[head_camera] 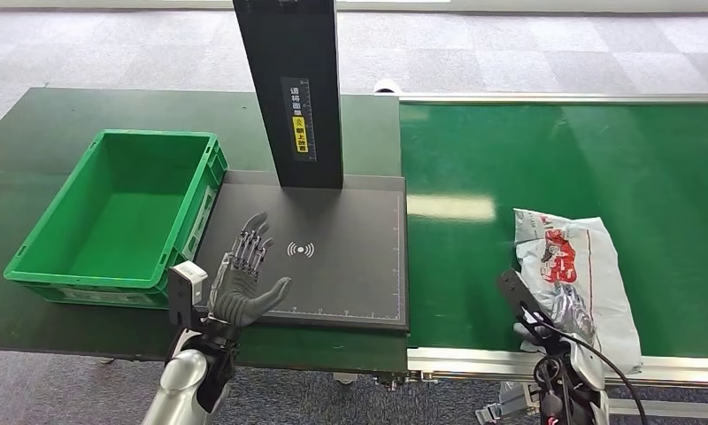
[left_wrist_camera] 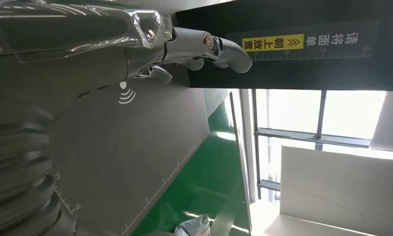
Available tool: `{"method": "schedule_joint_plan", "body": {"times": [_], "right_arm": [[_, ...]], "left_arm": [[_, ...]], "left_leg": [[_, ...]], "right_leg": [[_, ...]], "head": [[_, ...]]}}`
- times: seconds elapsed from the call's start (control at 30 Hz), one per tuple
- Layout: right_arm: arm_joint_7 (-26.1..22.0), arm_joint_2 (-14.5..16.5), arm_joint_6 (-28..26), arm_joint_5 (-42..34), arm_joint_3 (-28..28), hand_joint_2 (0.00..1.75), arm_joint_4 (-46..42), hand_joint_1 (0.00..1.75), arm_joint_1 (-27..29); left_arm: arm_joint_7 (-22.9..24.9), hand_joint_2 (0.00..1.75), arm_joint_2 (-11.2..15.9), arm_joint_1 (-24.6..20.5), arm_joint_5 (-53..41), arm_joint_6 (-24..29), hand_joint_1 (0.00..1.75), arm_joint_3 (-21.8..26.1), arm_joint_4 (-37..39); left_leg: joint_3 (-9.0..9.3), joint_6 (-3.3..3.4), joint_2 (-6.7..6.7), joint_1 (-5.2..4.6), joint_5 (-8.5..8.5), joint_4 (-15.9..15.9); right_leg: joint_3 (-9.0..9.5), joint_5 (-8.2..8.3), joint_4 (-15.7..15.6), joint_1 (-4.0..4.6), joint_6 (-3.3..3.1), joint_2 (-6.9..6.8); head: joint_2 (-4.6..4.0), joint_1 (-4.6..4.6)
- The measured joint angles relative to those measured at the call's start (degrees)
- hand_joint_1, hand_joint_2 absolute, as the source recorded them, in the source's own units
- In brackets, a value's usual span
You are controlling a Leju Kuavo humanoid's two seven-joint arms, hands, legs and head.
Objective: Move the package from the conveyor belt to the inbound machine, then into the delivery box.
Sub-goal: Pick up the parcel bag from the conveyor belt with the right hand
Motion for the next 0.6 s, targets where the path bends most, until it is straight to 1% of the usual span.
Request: {"method": "schedule_joint_plan", "body": {"times": [0.03,0.07,0.17,0.2,0.4,0.6], "right_arm": [[0.1,-0.1,0.4,0.0,0.1,1.75,0.6,0.0,-0.1],[0.1,-0.2,0.7,-0.1,0.3,1.75,1.2,0.38,-0.3],[0.0,-0.5,1.4,-0.3,0.8,1.75,3.3,1.68,-0.9],[0.0,-0.5,1.4,-0.4,0.9,1.75,3.8,1.75,-1.1],[-1.5,-0.9,0.3,-1.7,1.6,1.75,5.0,1.75,-2.5],[-5.6,-0.6,-1.4,-4.9,2.6,1.75,4.3,1.75,-2.5]], "left_arm": [[0.0,1.75,0.0,-0.1,0.0,0.0,0.0,0.0,0.1],[0.1,1.75,0.0,-0.2,0.0,0.0,0.0,0.0,0.2],[0.3,1.75,0.0,-0.6,0.0,0.1,0.0,0.0,0.6],[0.3,1.75,0.0,-0.7,0.0,0.1,0.0,0.0,0.7],[0.3,1.75,-0.1,-0.6,0.0,0.4,0.0,0.0,0.8],[0.3,1.75,-0.1,0.7,0.1,0.8,0.0,0.1,-0.1]], "left_leg": [[0.0,0.0,0.0,0.0,0.0,0.0],[0.0,0.0,0.0,0.0,0.0,0.0],[0.05,0.0,0.0,0.0,0.0,0.0],[0.07,0.0,0.01,0.0,0.0,0.0],[0.18,0.0,0.03,0.0,0.0,0.0],[0.17,0.0,0.03,0.0,0.0,0.0]], "right_leg": [[0.0,0.0,0.0,0.0,0.0,0.0],[0.01,0.0,0.0,0.0,0.0,0.0],[0.05,0.0,0.0,0.0,0.0,0.0],[0.07,0.0,0.0,0.0,0.0,0.0],[0.18,0.01,0.0,0.0,0.0,0.03],[0.16,0.01,0.0,0.0,0.0,0.03]], "head": [[0.0,0.01],[0.0,0.01],[0.0,0.01],[0.0,0.01],[0.0,0.02],[0.0,0.01]]}}
